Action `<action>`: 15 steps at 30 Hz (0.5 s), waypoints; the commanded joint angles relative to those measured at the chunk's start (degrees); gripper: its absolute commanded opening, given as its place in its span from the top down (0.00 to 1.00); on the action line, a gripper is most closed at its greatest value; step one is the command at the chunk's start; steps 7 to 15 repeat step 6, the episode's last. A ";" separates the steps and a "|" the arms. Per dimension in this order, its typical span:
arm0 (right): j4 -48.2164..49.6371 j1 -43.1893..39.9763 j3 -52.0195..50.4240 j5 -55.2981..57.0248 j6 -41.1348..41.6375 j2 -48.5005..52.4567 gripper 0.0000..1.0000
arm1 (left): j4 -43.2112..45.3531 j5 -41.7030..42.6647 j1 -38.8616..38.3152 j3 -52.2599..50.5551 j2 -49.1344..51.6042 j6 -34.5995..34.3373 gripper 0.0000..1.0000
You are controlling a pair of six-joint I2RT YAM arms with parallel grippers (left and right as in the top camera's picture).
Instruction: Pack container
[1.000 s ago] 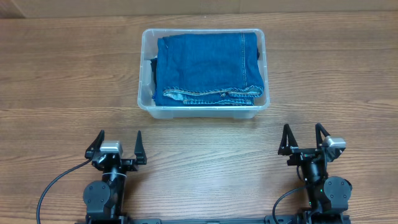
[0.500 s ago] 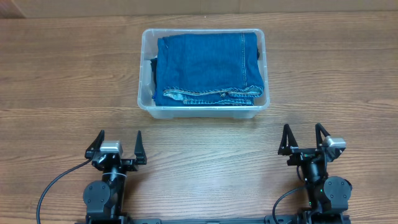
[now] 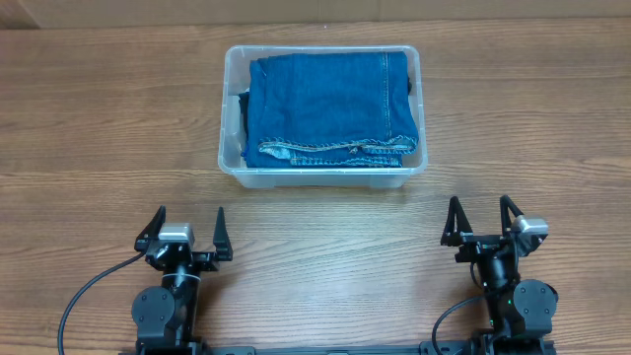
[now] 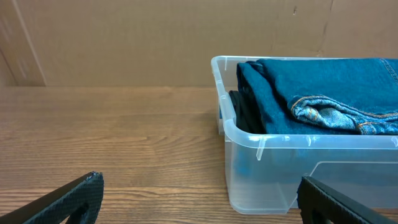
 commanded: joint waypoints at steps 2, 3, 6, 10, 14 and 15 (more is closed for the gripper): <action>0.28 0.26 -0.61 0.35 0.17 -0.57 0.00 | 0.00 -0.35 -0.37 -0.22 -0.59 -1.01 0.00; 0.28 0.26 -0.61 0.35 0.17 -0.57 0.00 | 0.00 -0.35 -0.37 -0.22 -0.59 -1.01 0.00; 0.28 0.26 -0.61 0.35 0.17 -0.57 0.00 | 0.00 -0.35 -0.37 -0.22 -0.57 -1.01 0.00; 0.28 0.26 -0.61 0.35 0.17 -0.57 0.00 | 0.00 -0.35 -0.37 -0.22 -0.57 -1.01 0.00; 0.28 0.26 -0.61 0.35 0.17 -0.57 0.00 | 0.00 -0.35 -0.37 -0.22 -0.57 -1.01 0.00; 0.28 0.26 -0.61 0.35 0.17 -0.57 0.00 | 0.00 -0.35 -0.37 -0.22 -0.57 -1.01 0.00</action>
